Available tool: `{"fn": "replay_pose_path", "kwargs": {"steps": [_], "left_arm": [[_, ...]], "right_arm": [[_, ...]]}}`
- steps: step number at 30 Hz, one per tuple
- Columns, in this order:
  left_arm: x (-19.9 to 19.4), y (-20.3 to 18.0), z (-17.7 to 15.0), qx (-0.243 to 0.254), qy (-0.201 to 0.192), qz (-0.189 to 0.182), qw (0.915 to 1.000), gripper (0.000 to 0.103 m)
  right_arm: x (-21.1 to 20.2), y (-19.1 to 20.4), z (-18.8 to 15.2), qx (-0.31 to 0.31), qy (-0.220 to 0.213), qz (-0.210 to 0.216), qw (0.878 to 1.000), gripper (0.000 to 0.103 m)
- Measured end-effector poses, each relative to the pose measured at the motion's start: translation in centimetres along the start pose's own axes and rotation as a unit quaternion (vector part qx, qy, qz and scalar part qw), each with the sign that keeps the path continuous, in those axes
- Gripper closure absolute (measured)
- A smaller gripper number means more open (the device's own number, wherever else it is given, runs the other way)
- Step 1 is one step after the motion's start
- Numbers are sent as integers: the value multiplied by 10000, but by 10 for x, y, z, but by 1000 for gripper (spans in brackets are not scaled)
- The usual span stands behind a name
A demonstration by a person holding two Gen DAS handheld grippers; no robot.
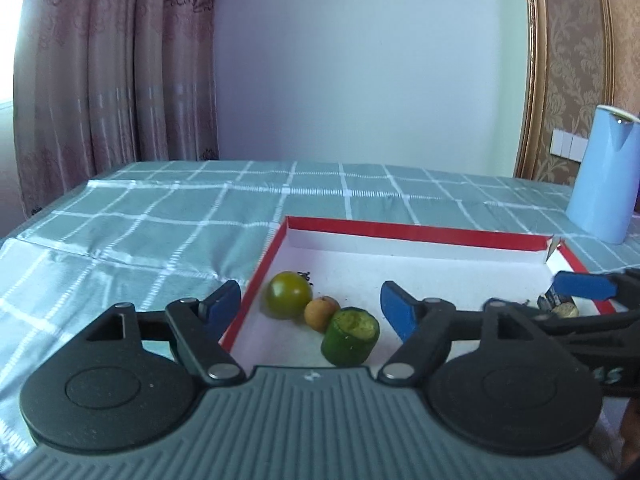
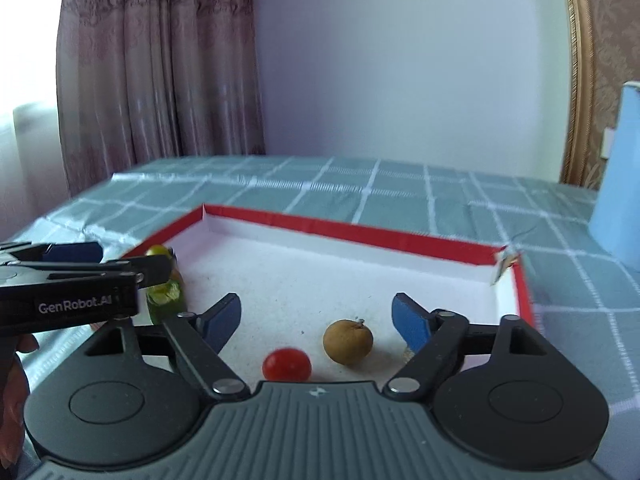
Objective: Organize fruits
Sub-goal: 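Carry the cucumber chunk and red tomato into the red tray and open both grippers, then withdraw both tools from the tray toward the remaining produce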
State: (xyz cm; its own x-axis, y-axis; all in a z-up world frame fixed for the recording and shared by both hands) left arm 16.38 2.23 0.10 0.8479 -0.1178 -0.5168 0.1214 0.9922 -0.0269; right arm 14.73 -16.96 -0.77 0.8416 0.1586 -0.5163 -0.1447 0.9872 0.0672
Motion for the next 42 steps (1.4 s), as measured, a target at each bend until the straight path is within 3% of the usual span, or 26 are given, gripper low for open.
{"fn": "replay_pose_path", "kwargs": {"steps": [3,5,8,11,15,23,30,35,42], "left_arm": [[-13,6,-6,-6,-64,31,10000,21],[-19,12,-13,-46,-22,-27,10000,18],[-28,21,-20,-183,37,-88,9998,17],[-35,29,-24,-350,61,-177,9992,16],[-39,32,-31,-389,212,-335,9985,15],[-51,12,-53,254,351,-505,9978,10],[-46,2,-57,543,516,-662,9950,9],[-45,1,-58,583,574,-725,9940,7],[-47,0,-60,629,608,-776,9931,6]], "right_arm": [[-30,-7,-6,127,-290,199,9993,12],[-52,-13,-12,266,-628,311,9972,0],[-80,-22,-26,357,-1047,334,9933,0],[-90,-30,-42,366,-840,473,9947,0],[-96,-31,-52,66,-670,203,9975,0],[-89,0,-74,-1052,-75,-164,9943,1],[-68,10,-70,-1072,307,-233,9935,1],[-64,3,-68,-673,495,399,9957,38],[-68,6,-70,-665,447,434,9958,43]]}}
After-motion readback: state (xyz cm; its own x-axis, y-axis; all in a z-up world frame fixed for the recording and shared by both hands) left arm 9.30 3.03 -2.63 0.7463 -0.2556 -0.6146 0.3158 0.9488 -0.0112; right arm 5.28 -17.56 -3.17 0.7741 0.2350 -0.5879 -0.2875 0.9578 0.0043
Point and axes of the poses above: each gripper's, at about its wrist camera, not at the fingertips, and x roughly the way its jaws point, y to its left, z to its top, the point moved 2 cm from there along x, roughly the way its jaws point, and after that the axes turned 6 degrees about y, right-handed, at the moved point
